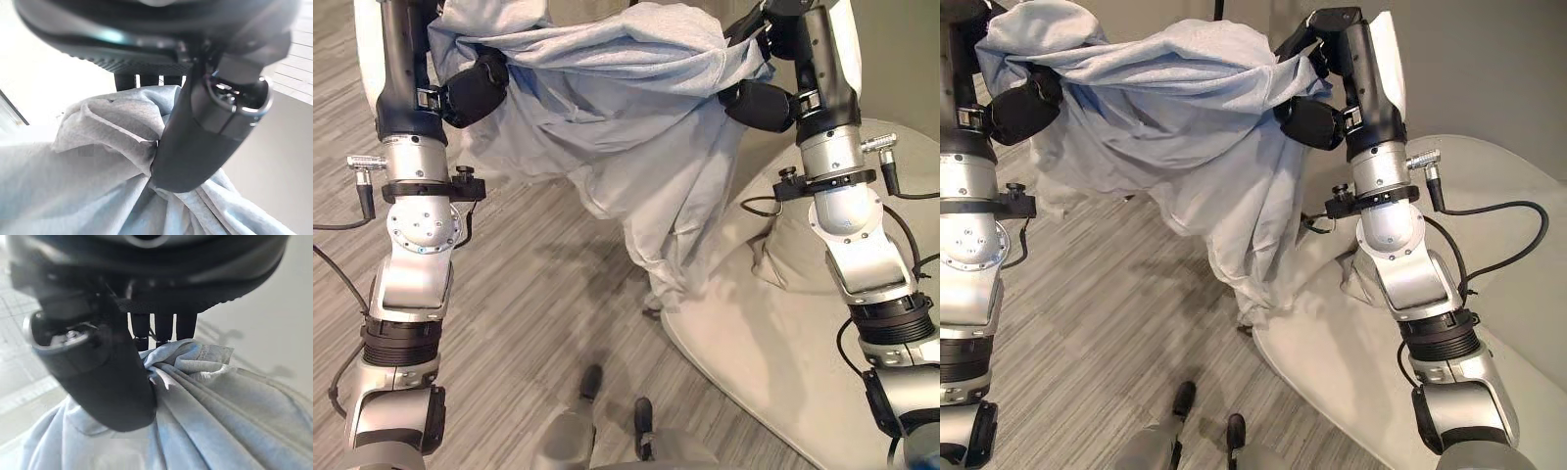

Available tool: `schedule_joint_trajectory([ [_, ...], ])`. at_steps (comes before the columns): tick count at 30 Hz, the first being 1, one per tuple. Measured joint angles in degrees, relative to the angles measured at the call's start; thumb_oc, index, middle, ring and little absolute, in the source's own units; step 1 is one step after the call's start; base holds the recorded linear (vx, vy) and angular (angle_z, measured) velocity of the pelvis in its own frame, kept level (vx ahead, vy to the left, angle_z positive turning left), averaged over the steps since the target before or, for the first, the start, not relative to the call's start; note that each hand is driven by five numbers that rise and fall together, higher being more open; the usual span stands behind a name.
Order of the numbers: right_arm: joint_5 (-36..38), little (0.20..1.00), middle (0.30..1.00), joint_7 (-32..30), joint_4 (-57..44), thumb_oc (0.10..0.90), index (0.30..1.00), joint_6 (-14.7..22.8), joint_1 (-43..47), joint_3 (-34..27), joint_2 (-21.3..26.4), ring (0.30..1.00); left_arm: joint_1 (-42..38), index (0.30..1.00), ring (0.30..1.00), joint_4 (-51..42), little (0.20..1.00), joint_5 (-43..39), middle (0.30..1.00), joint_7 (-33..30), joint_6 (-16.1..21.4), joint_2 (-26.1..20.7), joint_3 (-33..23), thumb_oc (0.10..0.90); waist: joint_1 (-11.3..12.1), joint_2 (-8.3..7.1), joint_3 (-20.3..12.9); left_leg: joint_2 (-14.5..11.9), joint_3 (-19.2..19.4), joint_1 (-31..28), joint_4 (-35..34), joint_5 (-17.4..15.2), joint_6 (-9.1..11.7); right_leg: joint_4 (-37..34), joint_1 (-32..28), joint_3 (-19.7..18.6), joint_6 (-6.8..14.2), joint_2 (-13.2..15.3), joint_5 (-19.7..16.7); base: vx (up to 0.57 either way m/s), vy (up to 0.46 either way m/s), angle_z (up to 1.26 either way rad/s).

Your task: Hang the clothes on the sofa on the clothes rack.

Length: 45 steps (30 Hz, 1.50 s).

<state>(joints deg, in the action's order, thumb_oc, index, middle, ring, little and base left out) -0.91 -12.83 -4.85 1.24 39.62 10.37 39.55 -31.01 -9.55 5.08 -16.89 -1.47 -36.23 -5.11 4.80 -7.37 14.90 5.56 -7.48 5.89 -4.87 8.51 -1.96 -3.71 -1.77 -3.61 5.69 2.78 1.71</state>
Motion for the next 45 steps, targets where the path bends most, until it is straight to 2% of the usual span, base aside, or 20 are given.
schedule_joint_trajectory([
  [10, 0.0, 0.3, 0.3, 0.1, -1.3, 0.4, 0.3, -0.4, -0.8, -1.4, 0.0, 0.3, -0.2, 0.3, 0.3, -0.4, 0.3, 0.0, 0.3, 0.2, 0.1, -0.2, 0.2, 0.4, -1.6, 3.48, 1.7, -1.3, 0.1, 1.1, 3.7, -2.2, 1.8, -1.6, -1.8, 1.3, -2.8, -0.4, -1.5, 0.09, 0.035, 0.02],
  [11, 0.0, 0.3, 0.3, 0.0, -1.8, 0.4, 0.3, -0.6, -0.8, -1.7, 0.1, 0.3, -0.5, 0.3, 0.3, -0.7, 0.3, 0.0, 0.3, 0.2, 0.4, -1.1, 0.2, 0.4, -1.3, 2.83, 2.3, -2.4, 3.7, 4.4, 8.3, -5.9, 1.3, -1.5, -1.4, 0.6, -5.2, 0.1, -1.4, 0.18, 0.207, -0.14],
  [14, 0.0, 0.3, 0.3, 0.0, -1.8, 0.4, 0.3, -0.9, -0.7, -2.3, -0.3, 0.3, -2.3, 0.3, 0.3, -0.7, 0.3, 0.0, 0.3, 0.3, 1.1, -3.0, 0.3, 0.4, -1.2, -1.3, 4.5, -8.1, 0.9, 11.8, 10.3, -7.4, 2.2, -1.5, -1.2, -0.2, -6.0, 2.5, -0.7, 0.28, 0.332, -0.06],
  [15, 0.0, 0.3, 0.3, 0.0, -1.9, 0.4, 0.3, -1.1, -0.5, -4.0, -3.8, 0.3, -2.2, 0.3, 0.3, -0.8, 0.3, 0.0, 0.3, 0.3, 0.7, -2.9, 0.5, 0.4, -0.6, 0.43, 4.3, -14.2, -1.7, 13.8, 5.6, -6.9, 3.4, -1.5, -2.2, -0.9, -3.3, 2.2, -0.2, 0.37, 0.514, -0.38],
  [16, 0.0, 0.3, 0.3, 0.0, -2.1, 0.4, 0.3, -1.4, -0.5, -4.1, -4.1, 0.3, -2.2, 0.3, 0.3, -0.8, 0.3, 0.0, 0.3, 0.3, 0.3, -2.9, 0.7, 0.4, 0.1, 2.0, 3.6, -14.5, -1.8, 13.3, 4.2, -6.3, 3.5, -1.5, -2.4, -1.6, -2.9, 2.6, 0.2, 0.37, 0.499, -0.62],
  [18, 0.0, 0.3, 0.3, -0.1, -3.7, 0.4, 0.3, -2.5, -0.6, -4.7, -3.4, 0.3, -4.1, 0.3, 0.3, 0.0, 0.3, 0.0, 0.3, 0.5, -0.1, -2.5, 1.4, 0.4, 0.8, 4.36, 2.3, -10.4, 0.4, 11.5, 4.3, -3.8, 2.8, 0.0, -2.2, -1.8, -4.3, 6.6, 1.4, 0.46, 0.615, -0.57],
  [19, 0.0, 0.3, 0.3, -0.2, -4.5, 0.4, 0.3, -3.6, -1.2, -4.9, -3.3, 0.3, -5.1, 0.3, 0.3, 0.7, 0.3, 0.0, 0.3, 0.4, -1.3, -1.8, 3.1, 0.4, 0.2, 5.73, 1.7, -6.9, 2.6, 9.3, 4.3, 2.0, 2.1, 4.3, -2.3, 0.1, -4.6, 10.3, 1.8, 0.37, 0.544, -0.21],
  [20, 0.0, 0.3, 0.3, -0.4, -4.6, 0.4, 0.3, -3.5, -1.9, -5.3, -3.5, 0.3, -5.3, 0.3, 0.3, 0.7, 0.3, 0.0, 0.3, 0.4, -1.3, -2.0, 3.8, 0.4, -0.1, 6.06, 1.4, -6.1, 2.9, 8.9, 4.3, 2.4, 3.5, 5.4, -2.5, 1.0, -4.8, 11.1, 1.9, 0.15, 0.249, 0.0],
  [22, 0.0, 0.3, 0.3, -1.0, -4.9, 0.4, 0.3, -3.7, -3.1, -6.1, -3.5, 0.3, -6.0, 0.3, 0.3, 0.0, 0.3, 0.0, 0.3, 0.2, -1.0, -2.1, 4.3, 0.4, 0.0, 7.56, 1.5, -2.3, 4.6, 5.8, 4.1, 0.7, -0.9, 13.3, 0.5, 1.5, -5.0, 14.3, -0.4, 0.26, 0.302, -0.2],
  [24, 0.0, 0.3, 0.3, -0.7, -5.4, 0.4, 0.3, -4.1, -3.3, -5.6, -5.4, 0.3, -5.3, 0.3, 0.3, 0.5, 0.3, 0.0, 0.3, -0.1, -1.4, -2.0, 3.6, 0.4, 0.2, 10.52, 3.0, -3.1, 6.5, 1.6, 3.3, -1.6, -3.8, 15.8, 5.1, 2.4, -3.0, 11.4, 0.8, 0.34, 0.259, -0.58],
  [27, 0.0, 0.3, 0.3, -0.7, -5.4, 0.4, 0.3, -4.4, -4.3, -5.3, -5.8, 0.3, -4.9, 0.3, 0.3, 2.2, 0.3, 0.0, 0.3, 0.2, -1.3, -0.2, 3.7, 0.4, -0.7, 12.34, 4.0, -2.7, 7.1, -4.4, 0.2, -1.9, -3.2, 12.5, 8.9, 2.9, -1.9, 6.2, 1.6, 0.15, -0.002, -0.24],
  [29, 0.1, 0.3, 0.3, -0.7, -6.2, 0.4, 0.3, -4.4, -4.4, -5.6, -5.2, 0.3, -5.0, 0.3, 0.3, 2.1, 0.3, 0.0, 0.3, 0.2, -0.8, -0.3, 3.6, 0.4, -3.6, 12.18, 3.9, -0.9, 6.4, -6.0, 0.0, -3.6, -2.0, 4.9, 14.3, 2.6, -1.8, 1.2, -0.9, 0.1, -0.042, 0.21],
  [32, 0.1, 0.3, 0.3, -0.8, -7.3, 0.4, 0.3, -3.7, -4.5, -5.7, -3.1, 0.3, -5.2, 0.3, 0.3, 2.2, 0.3, 0.0, 0.3, 0.1, -0.4, -0.2, 3.4, 0.4, -4.9, 12.18, 3.9, 1.4, 5.4, -7.0, 0.1, -4.2, -4.3, 0.6, 18.3, -0.5, -2.5, 0.7, -6.1, 0.04, -0.069, 0.38],
  [36, 0.1, 0.3, 0.3, -0.6, -4.8, 0.4, 0.3, -2.9, -4.2, -5.8, 2.8, 0.3, -6.9, 0.3, 0.3, 0.9, 0.3, 0.0, 0.3, 0.1, 0.1, 5.2, 3.3, 0.4, -5.1, 11.93, 3.8, 1.8, 0.8, -8.8, 0.4, -4.7, -3.6, -1.8, 13.9, 0.5, -6.5, -3.2, -12.3, 0.16, -0.22, 0.72],
  [37, 0.1, 0.3, 0.3, -0.6, -4.7, 0.4, 0.3, -2.9, -4.1, -5.8, 4.2, 0.3, -6.9, 0.3, 0.3, 0.9, 0.3, 0.0, 0.3, 0.1, -0.1, 6.3, 3.4, 0.4, -5.0, 11.22, 3.7, 2.3, 0.7, -9.4, 0.5, -5.0, -3.0, -1.6, 11.3, 0.8, -9.1, -4.0, -16.5, 0.26, -0.338, 0.67],
  [38, 0.1, 0.3, 0.3, -0.6, -4.0, 0.4, 0.3, -2.9, -2.0, -5.7, 4.6, 0.3, -6.6, 0.3, 0.3, 0.6, 0.3, 0.0, 0.3, 0.1, -0.2, 6.3, 3.4, 0.4, -2.3, 6.94, 5.4, 5.2, 3.3, -3.4, 13.5, -10.7, 0.6, -1.6, 9.0, 1.0, -11.7, -1.3, -17.9, 0.12, -0.16, 0.37],
  [40, 0.1, 0.3, 0.3, -0.6, -3.9, 0.4, 0.3, -2.9, -2.0, -6.0, 4.4, 0.3, -6.7, 0.3, 0.3, 0.1, 0.3, 0.0, 0.3, 0.2, -0.3, 5.2, 3.4, 0.4, -3.6, 5.17, 5.6, -2.2, 3.8, -0.8, 9.5, -13.5, -2.5, -1.6, 8.2, 0.0, -11.2, -1.5, -17.3, 0.14, -0.174, 0.55],
  [42, 0.1, 0.3, 0.3, -0.5, -3.9, 0.4, 0.3, -2.7, -1.4, -6.4, 4.5, 0.3, -6.6, 0.3, 0.3, -1.2, 0.3, 0.0, 0.3, 0.1, -0.2, 3.9, 3.4, 0.4, -3.3, 4.6, 5.5, -11.5, 4.3, -3.4, -0.3, -2.3, 3.1, -1.5, 7.0, 0.2, -7.6, -4.0, -14.9, 0.11, -0.132, 0.11],
  [43, 0.1, 0.3, 0.3, -0.4, -4.3, 0.4, 0.3, -2.1, -1.1, -7.0, 2.5, 0.3, -6.5, 0.3, 0.3, -1.3, 0.3, 0.0, 0.3, 0.0, -0.5, 3.2, 3.0, 0.4, -2.8, 2.91, 5.8, -11.4, 5.0, -5.0, -0.2, -3.2, 6.8, -1.5, 5.7, -0.1, -5.1, -3.3, -12.9, 0.14, -0.195, -0.37],
  [45, 0.1, 0.3, 0.3, -0.4, -4.7, 0.4, 0.3, -1.6, -1.1, -7.1, 1.9, 0.3, -6.5, 0.3, 0.3, -1.3, 0.3, -0.1, 0.3, -0.1, -1.0, 3.2, 2.5, 0.4, -3.7, 2.74, 5.8, -11.1, 5.5, -6.4, -0.2, -4.0, 6.2, -1.6, 4.7, 0.4, -4.6, -2.9, -12.5, 0.17, -0.233, -0.21],
])
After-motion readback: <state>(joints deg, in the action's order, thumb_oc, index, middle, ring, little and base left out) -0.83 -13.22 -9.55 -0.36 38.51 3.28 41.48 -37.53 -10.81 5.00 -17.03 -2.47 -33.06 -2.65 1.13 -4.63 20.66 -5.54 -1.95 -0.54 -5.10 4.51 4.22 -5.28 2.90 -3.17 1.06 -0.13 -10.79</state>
